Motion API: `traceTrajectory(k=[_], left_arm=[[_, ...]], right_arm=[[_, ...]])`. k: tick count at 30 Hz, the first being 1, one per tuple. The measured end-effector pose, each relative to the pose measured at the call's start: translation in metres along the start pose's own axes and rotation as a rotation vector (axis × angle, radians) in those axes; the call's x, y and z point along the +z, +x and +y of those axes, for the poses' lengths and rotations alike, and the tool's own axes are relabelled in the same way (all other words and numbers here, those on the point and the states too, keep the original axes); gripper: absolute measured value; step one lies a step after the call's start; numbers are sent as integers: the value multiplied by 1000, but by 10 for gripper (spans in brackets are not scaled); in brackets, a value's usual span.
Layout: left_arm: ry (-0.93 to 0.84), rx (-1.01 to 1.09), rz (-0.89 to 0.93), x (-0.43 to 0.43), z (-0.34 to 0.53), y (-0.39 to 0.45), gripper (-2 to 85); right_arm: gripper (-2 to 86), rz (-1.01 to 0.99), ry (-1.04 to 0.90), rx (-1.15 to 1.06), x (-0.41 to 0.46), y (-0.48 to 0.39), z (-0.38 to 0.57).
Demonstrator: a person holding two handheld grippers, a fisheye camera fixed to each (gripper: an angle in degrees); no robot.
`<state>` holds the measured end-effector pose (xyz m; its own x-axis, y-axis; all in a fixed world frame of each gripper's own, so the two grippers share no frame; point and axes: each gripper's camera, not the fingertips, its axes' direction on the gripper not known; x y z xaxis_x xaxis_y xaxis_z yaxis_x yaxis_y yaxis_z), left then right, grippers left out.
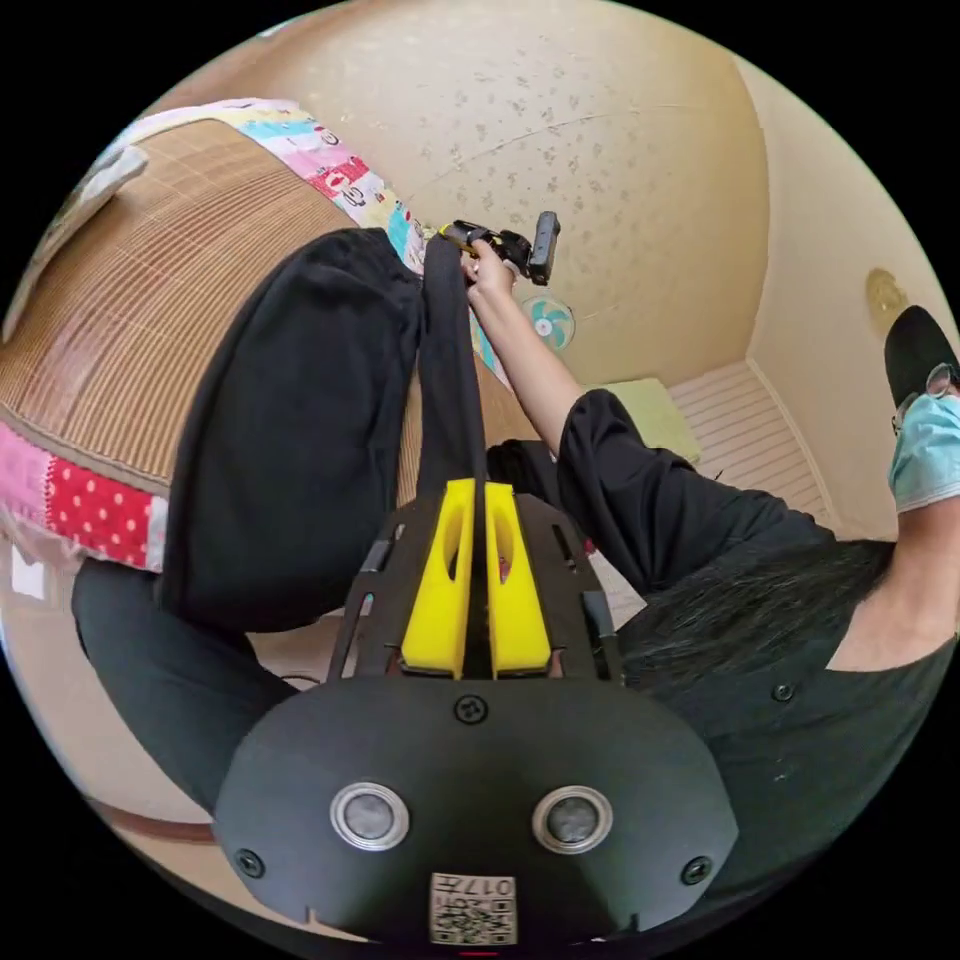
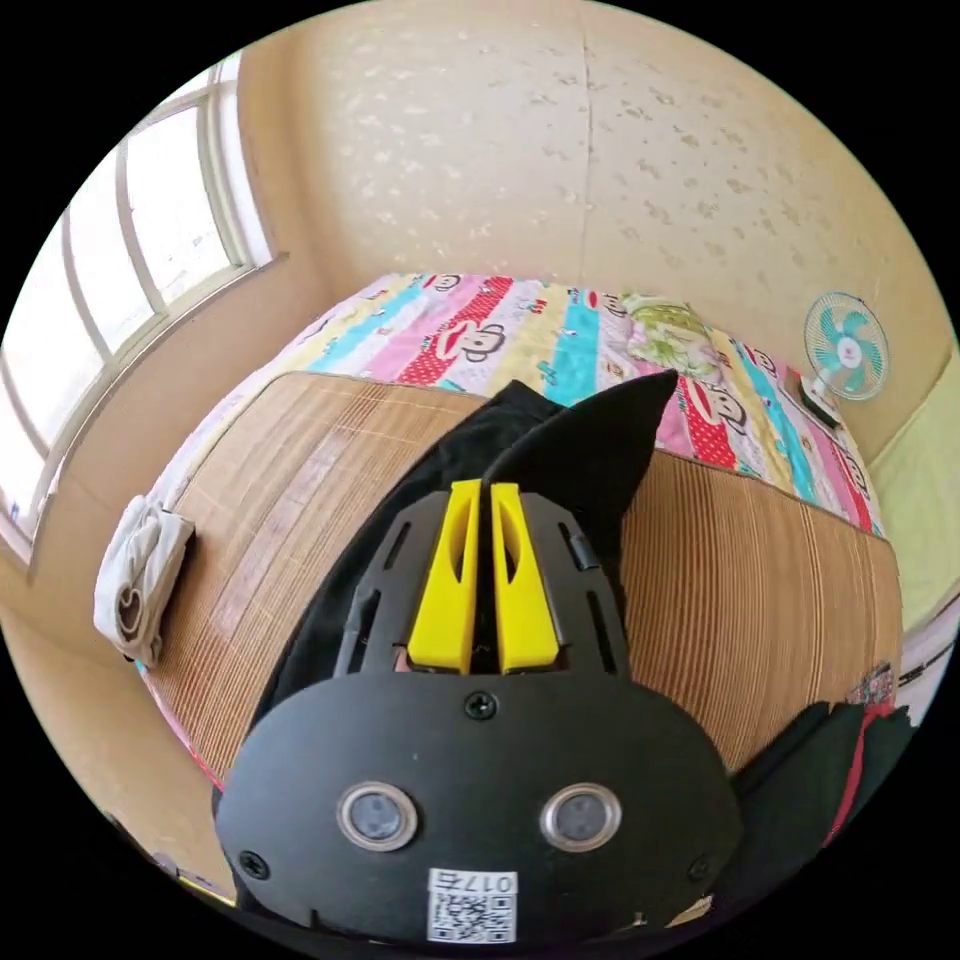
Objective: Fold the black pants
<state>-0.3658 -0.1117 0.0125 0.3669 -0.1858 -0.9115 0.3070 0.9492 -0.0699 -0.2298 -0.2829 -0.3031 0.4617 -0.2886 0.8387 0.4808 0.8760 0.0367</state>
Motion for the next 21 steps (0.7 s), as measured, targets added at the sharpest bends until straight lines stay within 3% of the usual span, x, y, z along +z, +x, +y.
traceTrajectory(k=[3, 5, 9, 13, 15, 17, 21], left_arm=[[13, -72, -207, -59, 7, -34, 27], [-57, -191, -324, -84, 10, -73, 91], [7, -187, -375, -106, 0, -98, 111], [-100, -122, -332, -67, -57, -122, 114], [-214, -119, -284, -33, -81, -134, 112], [-314, -165, -271, 8, -92, -147, 87], [-258, -165, -316, 28, -81, -130, 47]], right_arm=[[65, -174, -49, -64, 25, -38, 10], [74, -168, -98, 7, 33, -35, 34], [102, -101, -160, 98, 21, -17, 147], [125, -90, -217, 188, -1, -7, 257], [129, -197, -296, 270, -6, -7, 320], [103, -258, -208, 222, -26, -18, 354], [30, -281, -263, 67, -50, -16, 379]])
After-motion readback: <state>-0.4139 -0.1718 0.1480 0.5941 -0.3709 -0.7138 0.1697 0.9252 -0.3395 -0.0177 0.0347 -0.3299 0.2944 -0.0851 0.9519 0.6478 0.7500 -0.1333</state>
